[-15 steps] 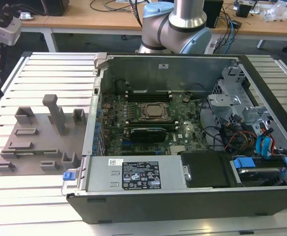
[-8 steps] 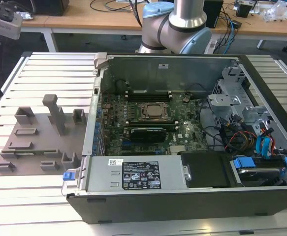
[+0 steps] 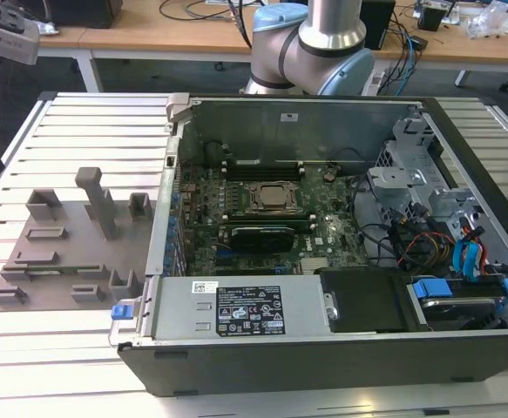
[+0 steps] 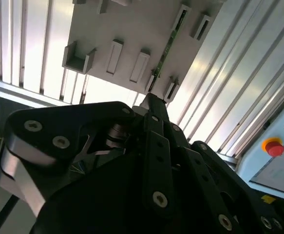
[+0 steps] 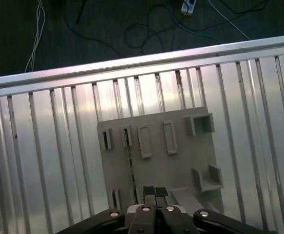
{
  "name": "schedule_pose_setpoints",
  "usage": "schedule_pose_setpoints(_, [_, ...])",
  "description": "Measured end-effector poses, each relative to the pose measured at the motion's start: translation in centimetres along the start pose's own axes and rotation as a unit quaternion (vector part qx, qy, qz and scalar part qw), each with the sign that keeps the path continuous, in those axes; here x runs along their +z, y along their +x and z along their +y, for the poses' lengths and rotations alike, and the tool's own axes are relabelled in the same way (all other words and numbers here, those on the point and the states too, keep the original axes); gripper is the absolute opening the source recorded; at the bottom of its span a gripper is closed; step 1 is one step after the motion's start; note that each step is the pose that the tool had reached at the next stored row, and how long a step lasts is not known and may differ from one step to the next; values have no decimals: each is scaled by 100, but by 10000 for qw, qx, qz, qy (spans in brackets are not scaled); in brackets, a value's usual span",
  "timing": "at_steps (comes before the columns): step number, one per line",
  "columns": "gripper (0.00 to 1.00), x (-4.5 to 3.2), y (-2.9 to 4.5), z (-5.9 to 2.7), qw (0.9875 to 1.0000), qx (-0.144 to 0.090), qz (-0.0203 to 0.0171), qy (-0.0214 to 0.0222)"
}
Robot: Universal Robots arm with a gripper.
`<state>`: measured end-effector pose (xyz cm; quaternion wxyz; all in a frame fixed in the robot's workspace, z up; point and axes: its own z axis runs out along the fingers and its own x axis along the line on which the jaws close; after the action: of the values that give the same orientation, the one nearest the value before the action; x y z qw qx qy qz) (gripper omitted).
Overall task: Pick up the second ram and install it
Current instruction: 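Pick up the second ram and move it above second insertion slot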
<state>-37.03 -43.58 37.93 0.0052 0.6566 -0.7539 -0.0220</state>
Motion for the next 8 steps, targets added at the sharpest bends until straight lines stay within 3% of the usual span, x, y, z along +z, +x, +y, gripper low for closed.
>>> schedule_pose_setpoints(2, [10, 0, 0, 0, 9999, -144, 6, -3])
schedule_pose_setpoints(6, [10, 0, 0, 0, 9999, -163, 7, -4])
schedule_pose_setpoints(8, [16, 0, 0, 0, 9999, -163, 7, -4])
